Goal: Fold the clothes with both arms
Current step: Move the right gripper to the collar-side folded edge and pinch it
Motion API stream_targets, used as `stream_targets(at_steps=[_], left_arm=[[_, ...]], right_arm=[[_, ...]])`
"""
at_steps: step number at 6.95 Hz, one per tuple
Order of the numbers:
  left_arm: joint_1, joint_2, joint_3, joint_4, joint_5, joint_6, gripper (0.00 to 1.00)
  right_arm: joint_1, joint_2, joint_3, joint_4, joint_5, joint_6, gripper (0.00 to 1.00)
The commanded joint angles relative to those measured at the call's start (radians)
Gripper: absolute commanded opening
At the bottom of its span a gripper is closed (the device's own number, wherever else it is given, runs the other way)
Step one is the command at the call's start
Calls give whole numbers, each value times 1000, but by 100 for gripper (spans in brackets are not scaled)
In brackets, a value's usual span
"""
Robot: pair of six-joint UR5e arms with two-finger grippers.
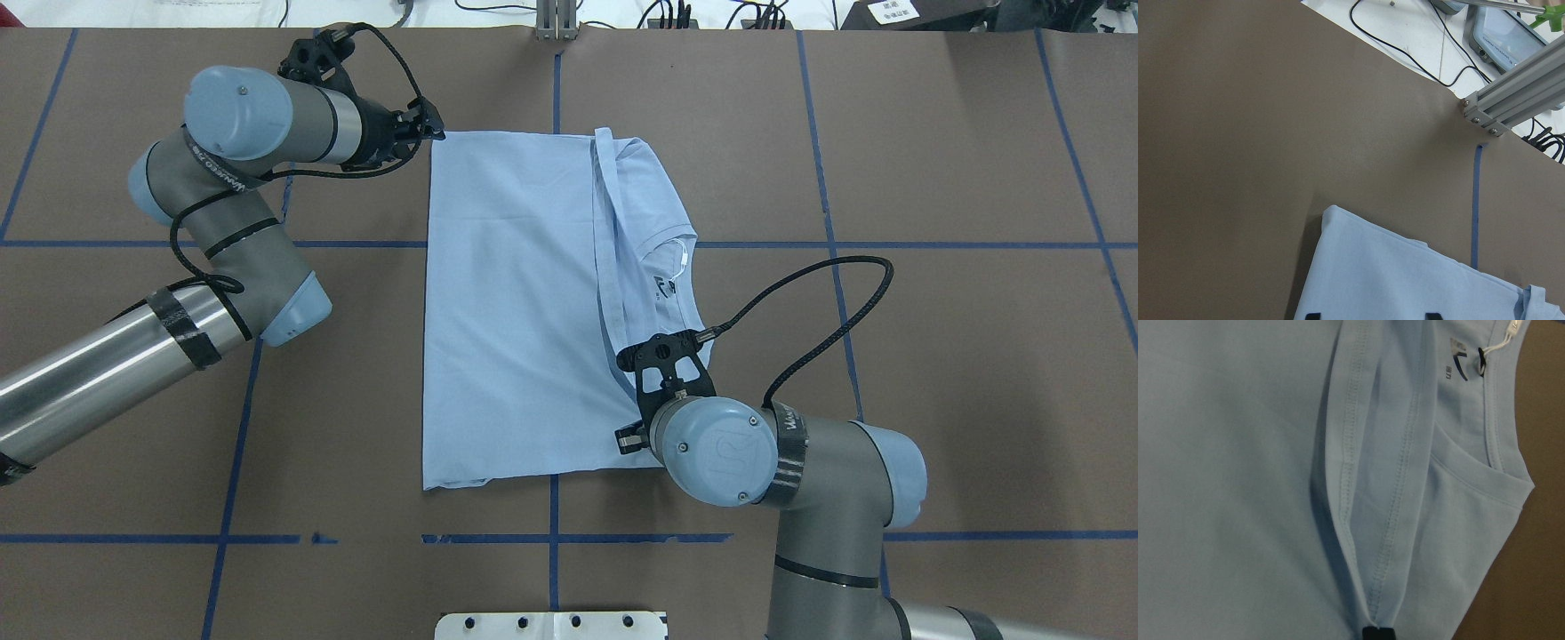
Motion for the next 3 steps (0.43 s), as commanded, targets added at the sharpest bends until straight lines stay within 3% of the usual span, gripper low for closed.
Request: stream_targets(at_steps=[1,2,3], left_arm=[[1,0,1,-1,0,0,61],[1,0,0,0,0,0,61],[1,0,0,-1,0,0,61]], right_arm=[[-15,-12,4,-3,-9,10,16],[-14,-14,4,-1,-9,10,49],[-11,-15,7,-1,-9,10,59]])
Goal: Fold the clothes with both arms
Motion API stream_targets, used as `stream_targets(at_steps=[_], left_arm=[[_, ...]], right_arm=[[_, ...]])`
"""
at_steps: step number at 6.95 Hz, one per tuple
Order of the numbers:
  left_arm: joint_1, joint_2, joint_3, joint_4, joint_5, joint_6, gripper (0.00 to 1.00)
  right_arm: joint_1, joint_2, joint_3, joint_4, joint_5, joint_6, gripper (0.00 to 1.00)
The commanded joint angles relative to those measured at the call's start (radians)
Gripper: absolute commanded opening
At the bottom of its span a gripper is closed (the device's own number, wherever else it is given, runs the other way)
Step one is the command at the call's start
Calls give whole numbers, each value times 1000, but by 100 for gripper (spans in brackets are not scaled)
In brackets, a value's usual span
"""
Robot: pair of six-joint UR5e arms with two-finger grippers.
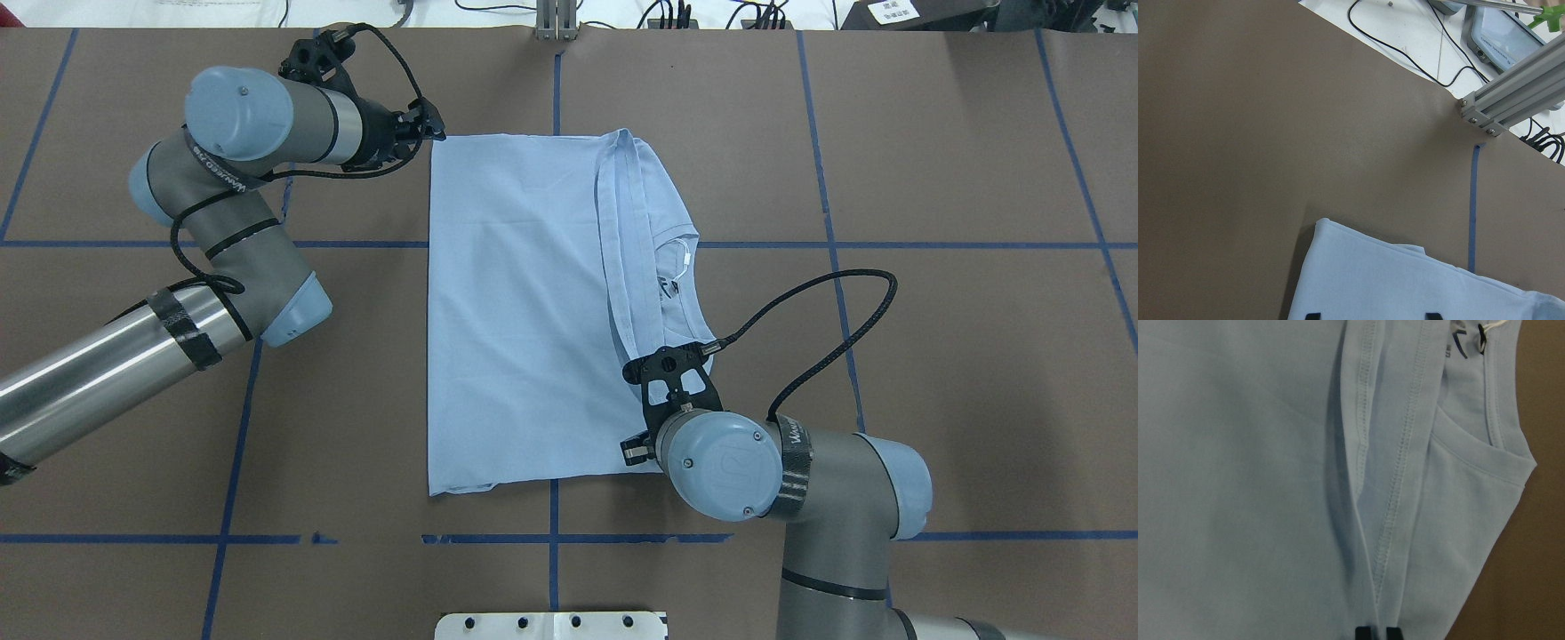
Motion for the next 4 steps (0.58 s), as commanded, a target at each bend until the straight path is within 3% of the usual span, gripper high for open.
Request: stream_targets(at_steps=[1,3,4], left_arm=[[-1,0,0,-1,0,0,61],[0,0,-2,5,0,-2,61],[0,0,-2,5,0,-5,61]], right_arm=[[3,-25,9,0,0,1,59],[32,-13,18,0,4,1,58],[64,36,-22,0,4,-12,56]])
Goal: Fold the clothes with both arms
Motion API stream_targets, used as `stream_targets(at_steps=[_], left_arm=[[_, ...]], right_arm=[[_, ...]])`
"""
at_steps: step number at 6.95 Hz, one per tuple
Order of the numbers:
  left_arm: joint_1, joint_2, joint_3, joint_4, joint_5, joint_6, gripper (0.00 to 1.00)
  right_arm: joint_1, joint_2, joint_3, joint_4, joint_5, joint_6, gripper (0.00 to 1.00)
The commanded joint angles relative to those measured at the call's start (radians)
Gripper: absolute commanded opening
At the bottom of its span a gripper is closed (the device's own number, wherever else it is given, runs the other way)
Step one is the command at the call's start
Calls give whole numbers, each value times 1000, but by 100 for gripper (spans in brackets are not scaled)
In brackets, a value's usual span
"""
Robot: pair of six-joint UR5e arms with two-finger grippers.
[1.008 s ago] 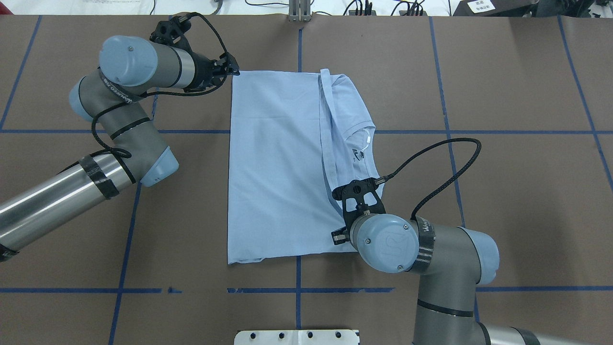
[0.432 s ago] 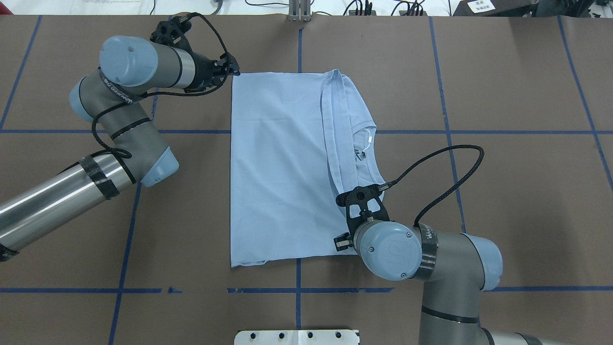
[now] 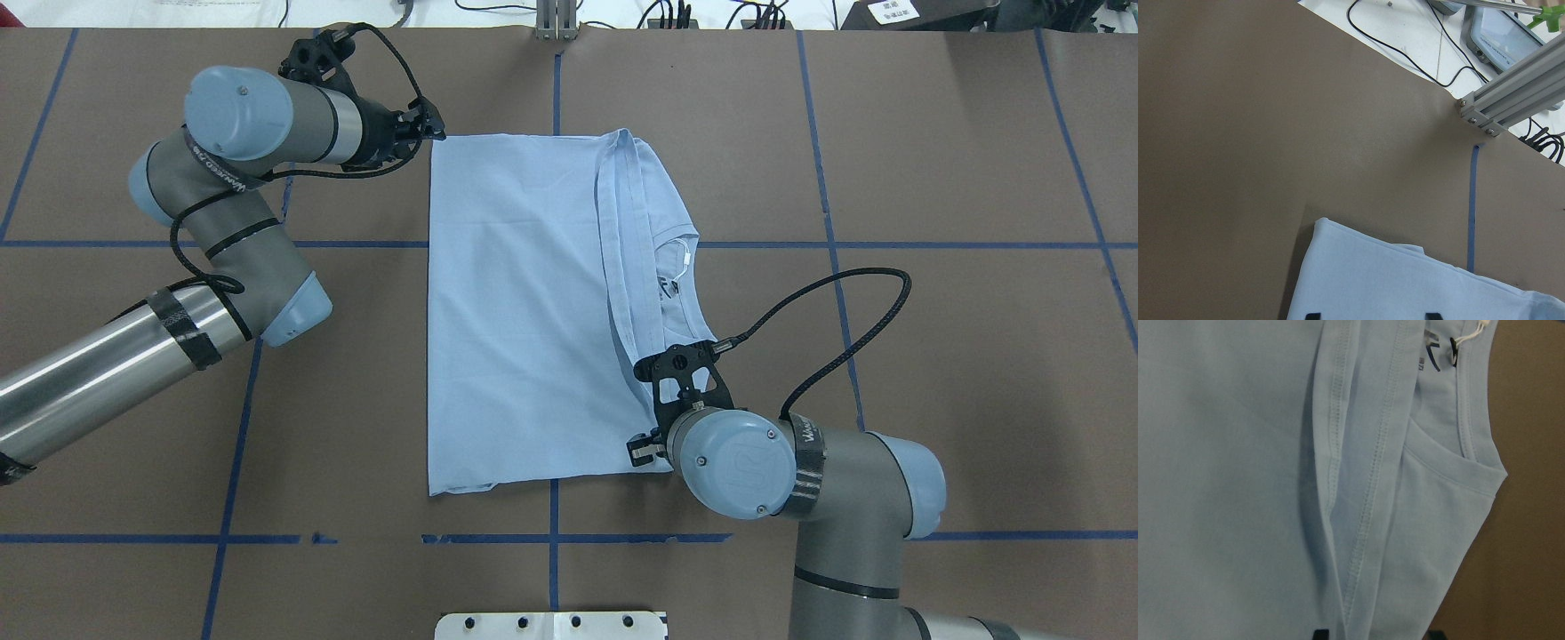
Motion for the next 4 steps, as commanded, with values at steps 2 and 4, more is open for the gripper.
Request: stream_targets(at_steps=[2,4], left_arm=[[0,0,1,2,2,-12,61],[0,0,-1,2,2,-12,61]], right_arm=[[63,107,-116,3,3,-18,51],[65,135,-161,11,0,-16,47]])
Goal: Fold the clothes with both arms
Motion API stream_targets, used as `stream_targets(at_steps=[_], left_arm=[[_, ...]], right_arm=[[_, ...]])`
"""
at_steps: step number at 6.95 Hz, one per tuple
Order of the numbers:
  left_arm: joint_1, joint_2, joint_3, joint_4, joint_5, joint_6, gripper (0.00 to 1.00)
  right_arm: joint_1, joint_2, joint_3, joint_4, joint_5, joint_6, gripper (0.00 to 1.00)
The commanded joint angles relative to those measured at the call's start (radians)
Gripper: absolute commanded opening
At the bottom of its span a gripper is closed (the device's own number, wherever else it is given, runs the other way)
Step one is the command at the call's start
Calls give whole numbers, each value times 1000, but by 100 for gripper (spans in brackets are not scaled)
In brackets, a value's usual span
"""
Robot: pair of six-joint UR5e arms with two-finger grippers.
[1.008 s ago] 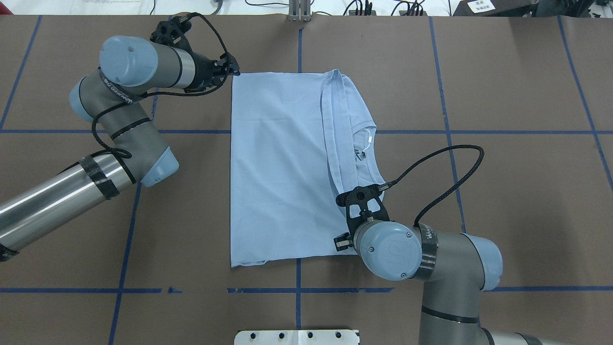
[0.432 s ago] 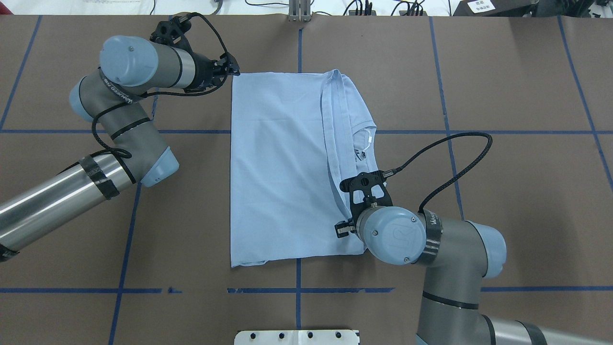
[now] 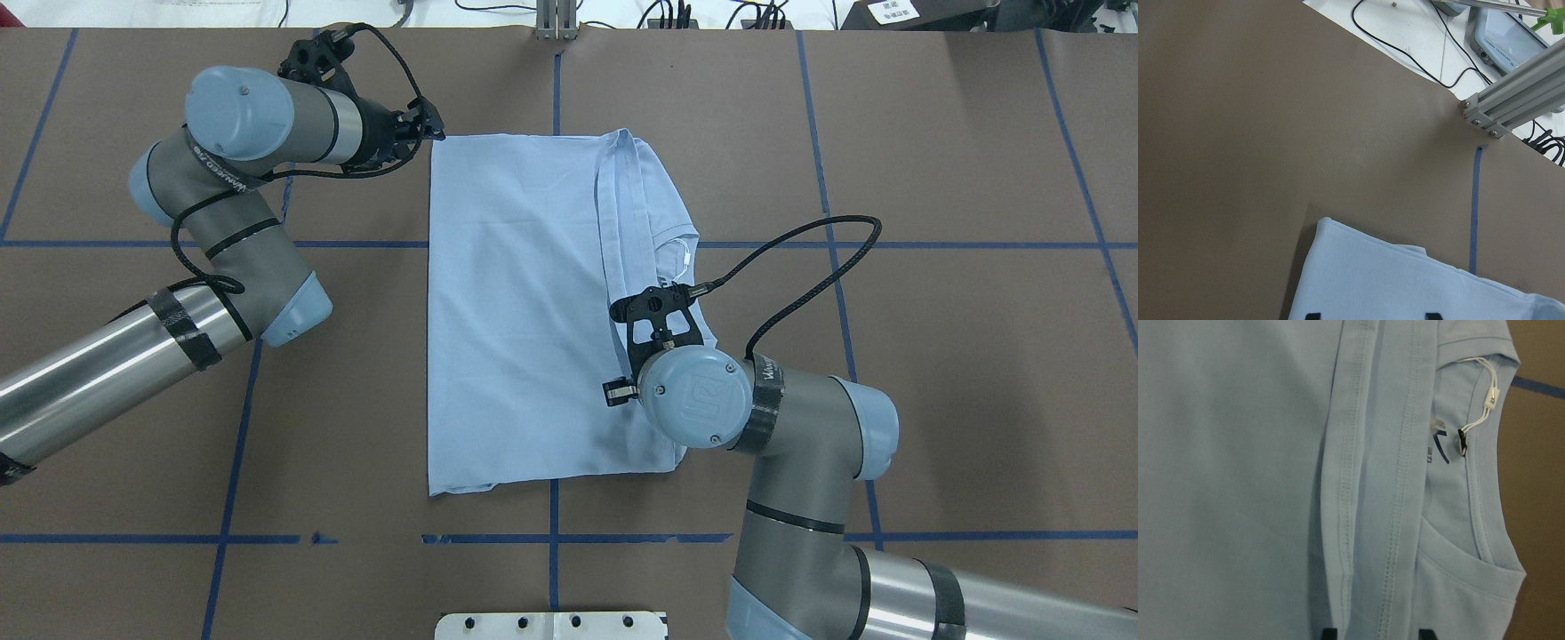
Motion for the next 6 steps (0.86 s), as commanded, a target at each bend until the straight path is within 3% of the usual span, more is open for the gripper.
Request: stream_targets(at_steps=[1,2,3,6], left_arm=[[0,0,1,0,0,-1,61],[0,2,1,0,0,-1,61],[0,2,1,0,0,-1,61],[0,2,-1,0,0,1,60]], right_arm=[[4,48,-61,5,0,-2,41],[6,48,-61,3,1,-2,11],[7,47,-61,3,3,-2,0],[39,28,-39,3,69,-3,0]])
